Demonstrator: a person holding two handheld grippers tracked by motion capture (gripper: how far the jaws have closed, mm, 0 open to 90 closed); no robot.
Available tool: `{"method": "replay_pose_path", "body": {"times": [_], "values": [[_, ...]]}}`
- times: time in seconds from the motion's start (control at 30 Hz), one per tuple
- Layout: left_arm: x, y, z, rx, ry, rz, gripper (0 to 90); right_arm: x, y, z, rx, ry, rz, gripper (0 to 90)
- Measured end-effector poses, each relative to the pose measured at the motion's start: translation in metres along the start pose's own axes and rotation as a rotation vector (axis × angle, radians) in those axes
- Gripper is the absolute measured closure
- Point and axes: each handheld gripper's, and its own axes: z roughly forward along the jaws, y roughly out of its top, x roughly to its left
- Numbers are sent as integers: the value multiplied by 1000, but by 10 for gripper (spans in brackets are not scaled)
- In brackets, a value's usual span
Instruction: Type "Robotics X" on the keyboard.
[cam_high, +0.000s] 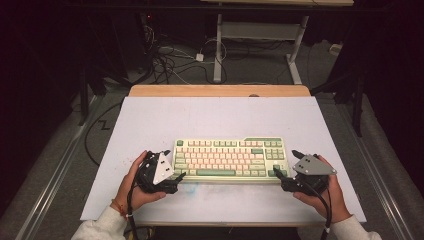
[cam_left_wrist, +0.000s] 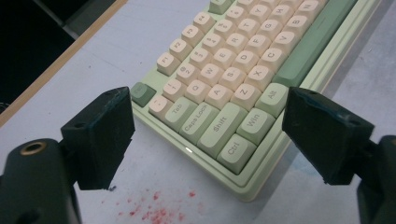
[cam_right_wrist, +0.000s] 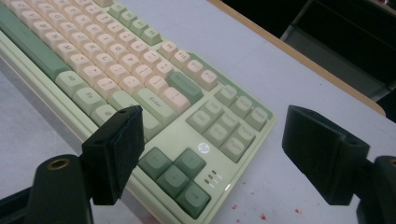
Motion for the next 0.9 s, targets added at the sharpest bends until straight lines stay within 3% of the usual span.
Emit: {"method": "replay_pose_path", "body": {"times": [0.53,0.9], "values": [[5,-16,-6,26,14,-30,158,-9,-15,-8,13,-33,32,211],[7,-32,-6,71,18,-50,157,-14,-28,-14,31,-56,65,206]]}}
